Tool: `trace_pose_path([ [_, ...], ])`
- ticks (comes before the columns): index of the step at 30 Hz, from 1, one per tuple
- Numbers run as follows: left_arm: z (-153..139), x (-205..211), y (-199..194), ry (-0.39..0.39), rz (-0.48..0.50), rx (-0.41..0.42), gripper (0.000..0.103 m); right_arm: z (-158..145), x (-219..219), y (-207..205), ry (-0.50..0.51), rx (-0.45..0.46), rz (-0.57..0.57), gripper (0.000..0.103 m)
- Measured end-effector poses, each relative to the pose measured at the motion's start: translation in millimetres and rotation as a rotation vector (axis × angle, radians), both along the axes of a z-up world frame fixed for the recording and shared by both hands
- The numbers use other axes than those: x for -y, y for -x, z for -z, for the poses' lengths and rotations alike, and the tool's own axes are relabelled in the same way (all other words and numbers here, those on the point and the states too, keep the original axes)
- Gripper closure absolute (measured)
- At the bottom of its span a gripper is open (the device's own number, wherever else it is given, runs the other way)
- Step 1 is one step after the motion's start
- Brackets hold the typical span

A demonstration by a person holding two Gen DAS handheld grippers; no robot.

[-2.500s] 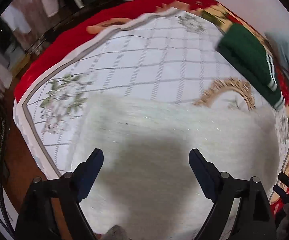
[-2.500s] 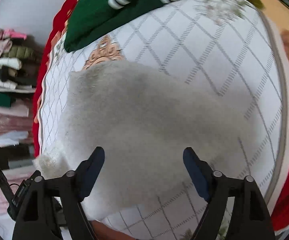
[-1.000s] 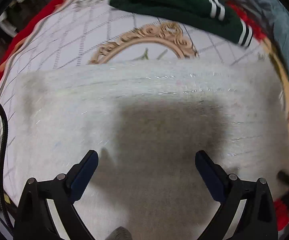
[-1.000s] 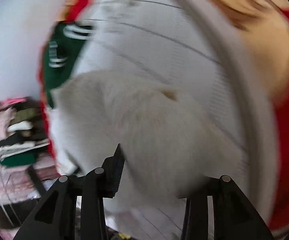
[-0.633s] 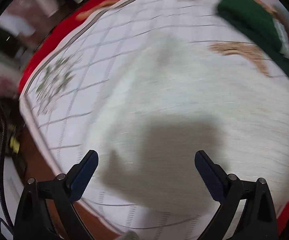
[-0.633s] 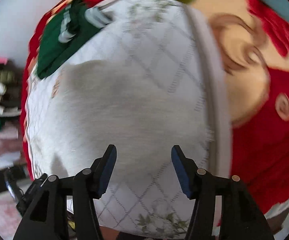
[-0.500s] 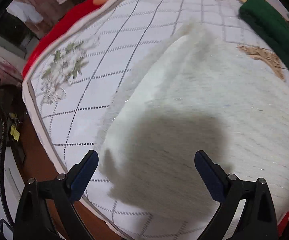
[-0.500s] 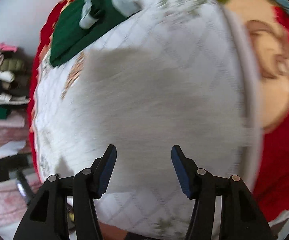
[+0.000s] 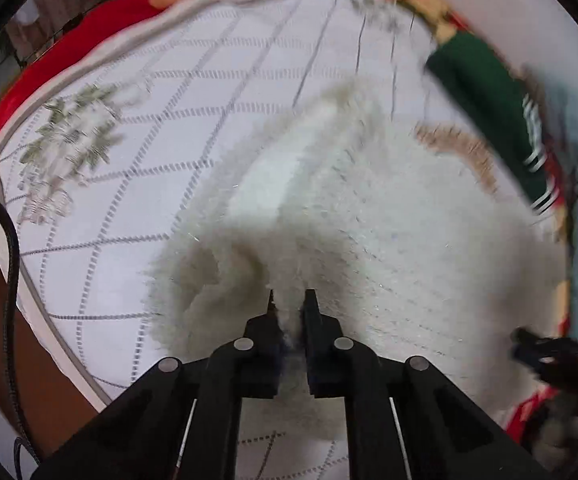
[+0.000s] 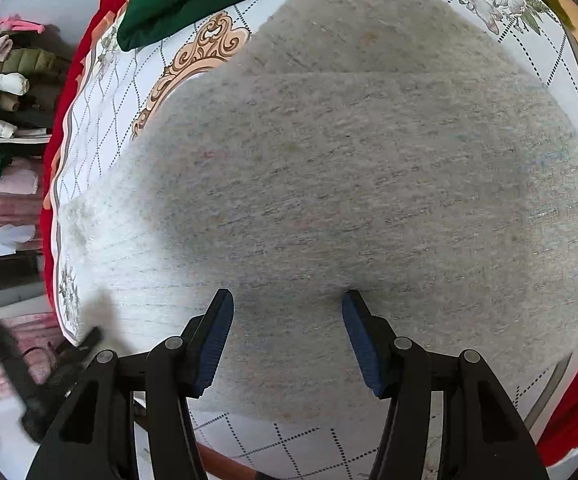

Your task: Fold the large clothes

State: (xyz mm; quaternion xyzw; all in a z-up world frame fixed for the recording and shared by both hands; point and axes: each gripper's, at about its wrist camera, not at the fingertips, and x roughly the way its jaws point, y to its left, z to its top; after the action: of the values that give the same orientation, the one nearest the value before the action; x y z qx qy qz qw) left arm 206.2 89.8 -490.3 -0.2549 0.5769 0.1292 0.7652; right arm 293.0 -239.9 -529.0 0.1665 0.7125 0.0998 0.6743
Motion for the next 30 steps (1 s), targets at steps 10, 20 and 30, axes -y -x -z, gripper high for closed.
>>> trace_pose_path([
  [10, 46.2, -9.9, 2.9, 0.015, 0.006, -0.126, 0.096, 5.7, -15.7, -2.8, 0.069, -0.031, -0.006, 0.049],
  [20, -16.9, -9.6, -37.4, -0.089, 0.058, -0.028, 0.034, -60.3, 40.1, -10.3, 0.083, 0.147, 0.125, 0.047],
  [30, 24.5, -6.6, -131.2, -0.163, 0.113, -0.039, 0.02, -44.9, 41.1, -99.1, 0.19, 0.199, -0.023, 0.031],
])
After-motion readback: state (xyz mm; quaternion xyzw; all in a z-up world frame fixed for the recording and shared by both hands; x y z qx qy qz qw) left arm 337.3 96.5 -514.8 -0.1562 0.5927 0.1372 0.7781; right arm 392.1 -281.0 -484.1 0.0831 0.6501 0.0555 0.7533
